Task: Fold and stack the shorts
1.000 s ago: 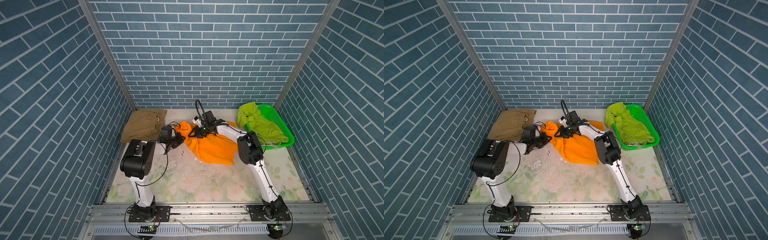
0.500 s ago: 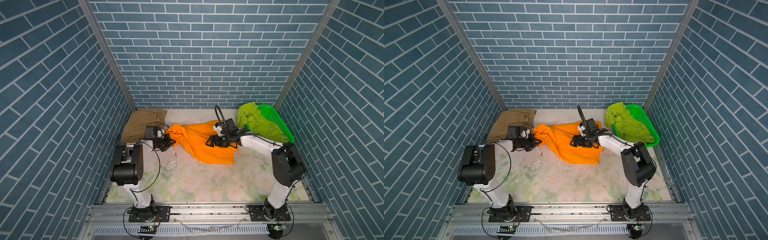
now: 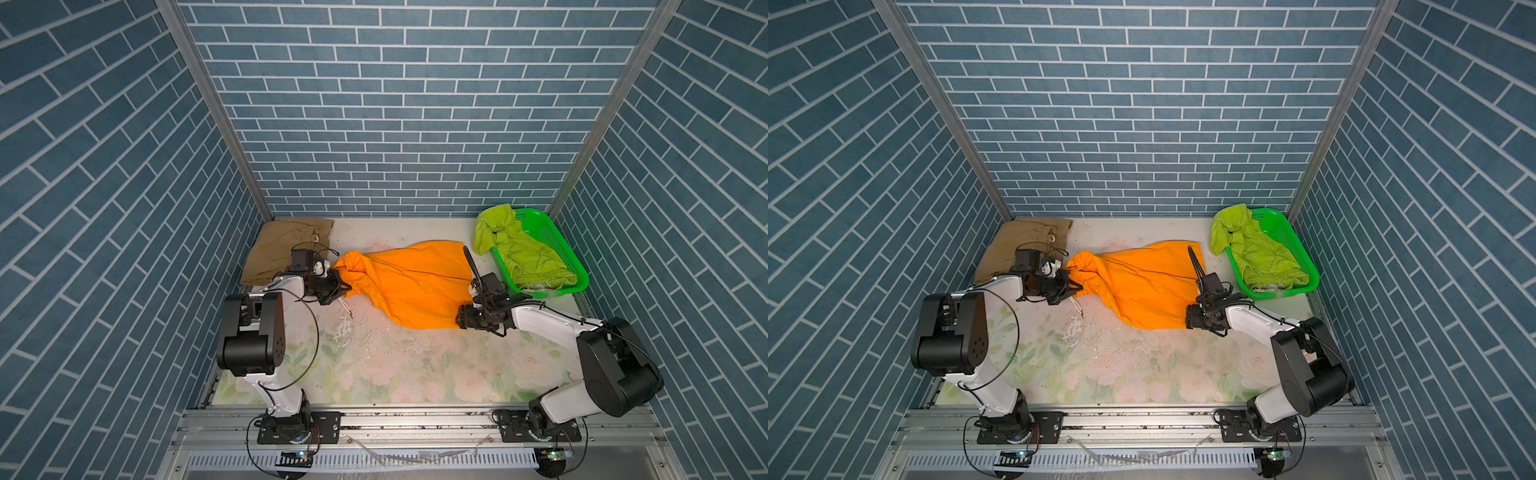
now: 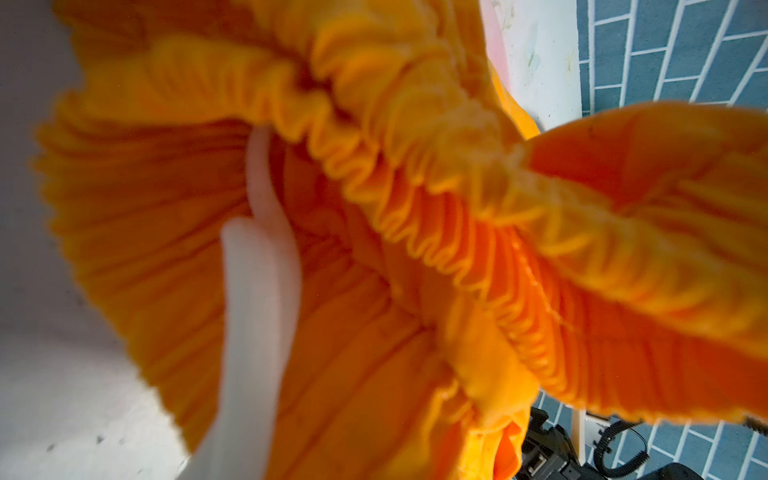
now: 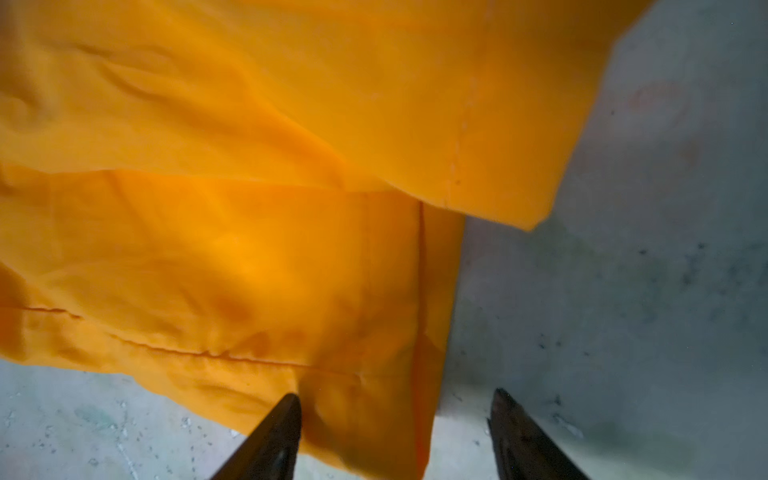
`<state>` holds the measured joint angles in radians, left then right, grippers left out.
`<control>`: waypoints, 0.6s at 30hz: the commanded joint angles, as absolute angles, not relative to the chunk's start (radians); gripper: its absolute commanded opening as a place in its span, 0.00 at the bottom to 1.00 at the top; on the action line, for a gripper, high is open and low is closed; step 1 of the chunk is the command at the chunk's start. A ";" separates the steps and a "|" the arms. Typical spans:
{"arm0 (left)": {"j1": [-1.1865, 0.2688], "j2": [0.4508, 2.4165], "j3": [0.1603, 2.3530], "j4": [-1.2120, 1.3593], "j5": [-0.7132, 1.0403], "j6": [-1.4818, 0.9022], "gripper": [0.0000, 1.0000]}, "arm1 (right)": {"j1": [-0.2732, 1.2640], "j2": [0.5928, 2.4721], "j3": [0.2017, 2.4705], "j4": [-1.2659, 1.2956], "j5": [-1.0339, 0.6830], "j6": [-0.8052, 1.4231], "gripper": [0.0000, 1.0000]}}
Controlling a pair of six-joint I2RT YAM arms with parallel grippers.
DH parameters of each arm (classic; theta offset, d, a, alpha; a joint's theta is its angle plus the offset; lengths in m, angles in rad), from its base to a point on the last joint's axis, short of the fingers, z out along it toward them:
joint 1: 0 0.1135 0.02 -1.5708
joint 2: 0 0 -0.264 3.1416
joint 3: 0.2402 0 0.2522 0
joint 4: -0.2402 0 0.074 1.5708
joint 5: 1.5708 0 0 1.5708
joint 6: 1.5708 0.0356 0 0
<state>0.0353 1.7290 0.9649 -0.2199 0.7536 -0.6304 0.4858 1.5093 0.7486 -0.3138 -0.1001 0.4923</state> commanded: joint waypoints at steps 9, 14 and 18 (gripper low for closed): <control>0.072 1.789 1.049 -0.285 0.772 -0.596 0.00 | 0.371 1.760 0.943 -0.249 -0.056 0.434 0.00; 0.096 1.797 1.153 -0.537 0.751 -0.458 0.00 | 0.280 1.832 1.106 -0.331 0.008 0.399 0.00; 0.125 1.752 1.106 -0.675 0.727 -0.377 0.00 | 0.229 1.841 1.129 -0.344 0.025 0.391 0.00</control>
<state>0.0887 1.7851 1.1294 -0.4969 0.7734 -0.4759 0.2661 1.8290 1.1149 -0.2691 -0.0685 0.4301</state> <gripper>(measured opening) 0.060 0.059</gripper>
